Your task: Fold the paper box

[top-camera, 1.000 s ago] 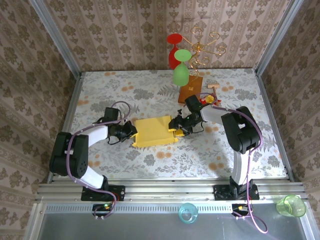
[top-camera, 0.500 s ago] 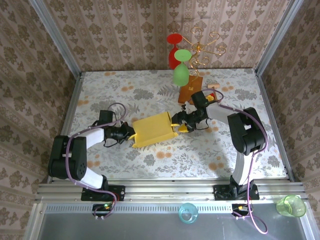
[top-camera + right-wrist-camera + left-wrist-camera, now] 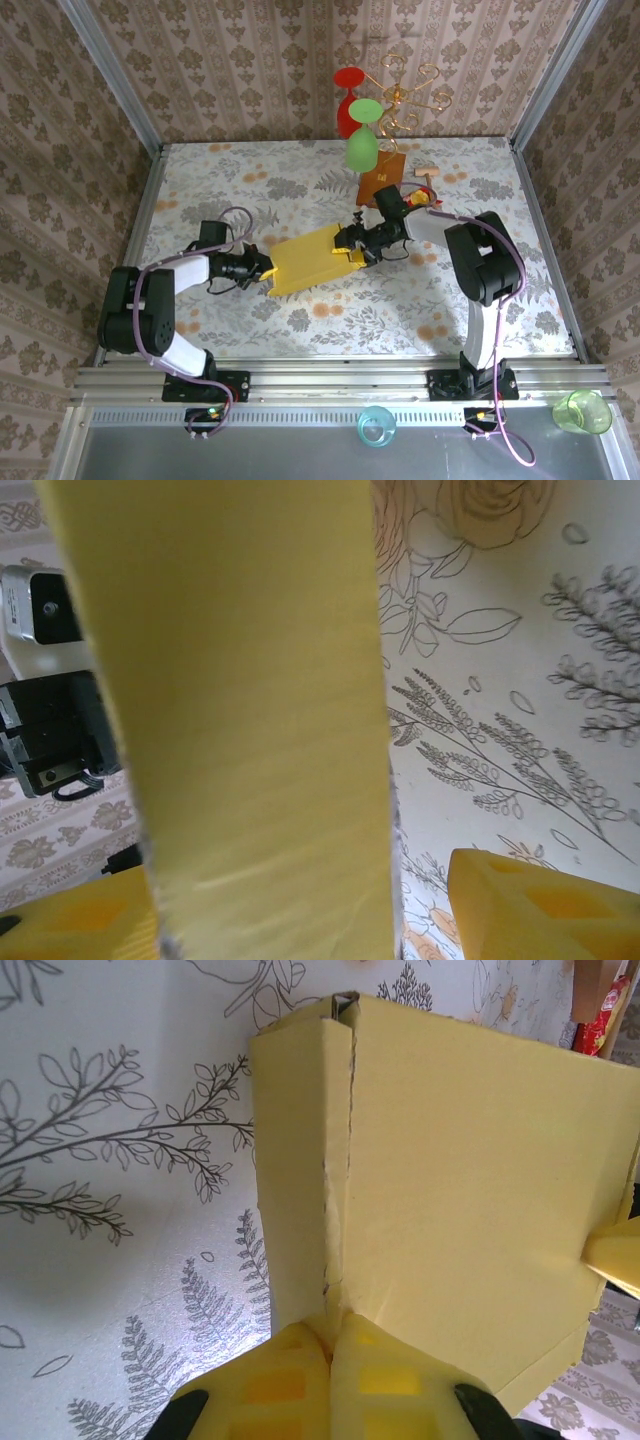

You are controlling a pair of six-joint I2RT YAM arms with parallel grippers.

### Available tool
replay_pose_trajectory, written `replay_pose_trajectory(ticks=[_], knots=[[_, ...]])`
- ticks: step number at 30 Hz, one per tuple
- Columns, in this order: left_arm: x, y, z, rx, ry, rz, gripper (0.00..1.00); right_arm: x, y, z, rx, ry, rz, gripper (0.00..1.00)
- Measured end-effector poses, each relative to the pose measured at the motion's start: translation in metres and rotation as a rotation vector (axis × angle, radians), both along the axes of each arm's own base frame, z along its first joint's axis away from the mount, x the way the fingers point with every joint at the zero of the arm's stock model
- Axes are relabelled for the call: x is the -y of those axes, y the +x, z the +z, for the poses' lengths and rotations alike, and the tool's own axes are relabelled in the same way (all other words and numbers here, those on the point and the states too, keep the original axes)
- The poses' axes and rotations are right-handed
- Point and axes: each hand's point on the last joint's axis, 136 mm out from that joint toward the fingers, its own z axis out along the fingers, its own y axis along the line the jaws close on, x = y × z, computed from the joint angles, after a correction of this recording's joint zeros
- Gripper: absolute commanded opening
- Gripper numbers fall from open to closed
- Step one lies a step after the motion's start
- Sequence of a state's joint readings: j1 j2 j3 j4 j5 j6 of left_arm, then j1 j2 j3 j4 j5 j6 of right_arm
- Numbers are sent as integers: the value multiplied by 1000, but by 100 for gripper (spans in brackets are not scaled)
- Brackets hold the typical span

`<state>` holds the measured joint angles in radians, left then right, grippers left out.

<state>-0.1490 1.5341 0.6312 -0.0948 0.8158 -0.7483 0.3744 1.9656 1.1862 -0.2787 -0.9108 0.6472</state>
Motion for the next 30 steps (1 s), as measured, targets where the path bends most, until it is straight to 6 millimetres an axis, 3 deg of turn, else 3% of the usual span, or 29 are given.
replay_pose_trajectory(ticks=[9,14,19,21,27,30], knots=[[9,2,3,-5,-19,-31,0,-24,1,7,0,45,6,52],[10,3,3,-7,-15,-31,2,-27,4,6,-17,50,-3,42],[8,6,6,-22,-7,-4,37,-30,6,15,-29,86,-5,29],[8,12,16,-2,-10,20,49,-31,6,17,-50,98,-16,27],[-15,36,70,125,-25,198,51,-24,4,22,-190,127,-127,27],[-28,43,84,125,-40,292,53,-17,2,26,-294,150,-221,28]])
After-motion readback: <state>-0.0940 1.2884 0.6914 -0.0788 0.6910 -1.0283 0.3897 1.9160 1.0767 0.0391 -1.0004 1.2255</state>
